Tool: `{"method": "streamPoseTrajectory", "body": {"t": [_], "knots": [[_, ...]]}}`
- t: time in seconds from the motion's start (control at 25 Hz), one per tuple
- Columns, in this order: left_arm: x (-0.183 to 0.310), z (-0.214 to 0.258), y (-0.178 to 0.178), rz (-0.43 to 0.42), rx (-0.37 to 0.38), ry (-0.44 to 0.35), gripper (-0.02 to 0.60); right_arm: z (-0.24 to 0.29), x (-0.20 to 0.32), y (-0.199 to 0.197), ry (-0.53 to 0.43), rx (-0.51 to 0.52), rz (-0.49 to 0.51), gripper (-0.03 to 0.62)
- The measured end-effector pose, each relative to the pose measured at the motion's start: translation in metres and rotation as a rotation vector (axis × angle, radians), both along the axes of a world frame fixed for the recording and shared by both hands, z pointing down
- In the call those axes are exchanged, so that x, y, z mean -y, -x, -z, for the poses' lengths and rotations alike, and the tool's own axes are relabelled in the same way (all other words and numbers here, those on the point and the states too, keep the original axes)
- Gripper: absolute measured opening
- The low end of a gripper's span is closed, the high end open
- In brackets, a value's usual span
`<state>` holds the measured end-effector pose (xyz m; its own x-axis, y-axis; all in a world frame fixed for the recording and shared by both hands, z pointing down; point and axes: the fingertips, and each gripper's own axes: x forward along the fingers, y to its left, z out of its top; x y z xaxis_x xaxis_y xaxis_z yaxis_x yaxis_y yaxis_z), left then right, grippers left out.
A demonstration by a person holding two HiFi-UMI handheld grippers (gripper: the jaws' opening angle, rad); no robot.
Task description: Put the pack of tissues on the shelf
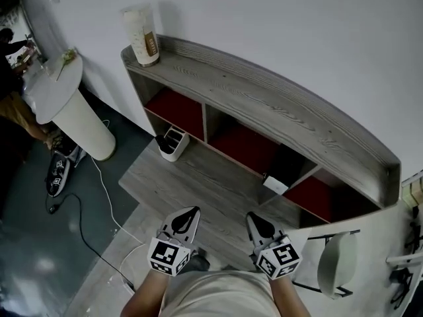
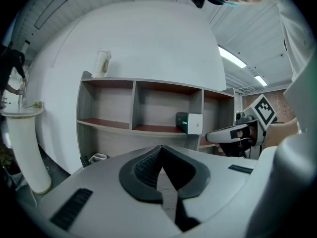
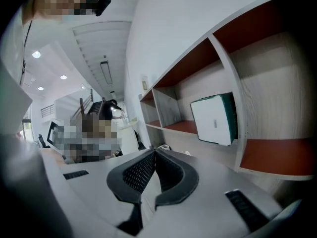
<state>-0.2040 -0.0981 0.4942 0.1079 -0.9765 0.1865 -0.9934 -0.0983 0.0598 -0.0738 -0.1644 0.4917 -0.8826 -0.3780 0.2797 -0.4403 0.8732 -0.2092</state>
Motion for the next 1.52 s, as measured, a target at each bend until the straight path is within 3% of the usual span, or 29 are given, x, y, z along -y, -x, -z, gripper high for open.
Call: {"method": "streamPoseTrajectory", "body": {"t": [0.48,1.52], "knots": [[-0.033,0.004,0.022,0.053,-0.026,-0.017,0.015,0.006,-0.025,0.032,-0.025,0.003,0.116,0.028],[-0.035,0.007,0.019,0.081,-0.052,-0.025,0.015,0.007,-0.029,0.03,-0.034,0.01,0.163,0.028]]}}
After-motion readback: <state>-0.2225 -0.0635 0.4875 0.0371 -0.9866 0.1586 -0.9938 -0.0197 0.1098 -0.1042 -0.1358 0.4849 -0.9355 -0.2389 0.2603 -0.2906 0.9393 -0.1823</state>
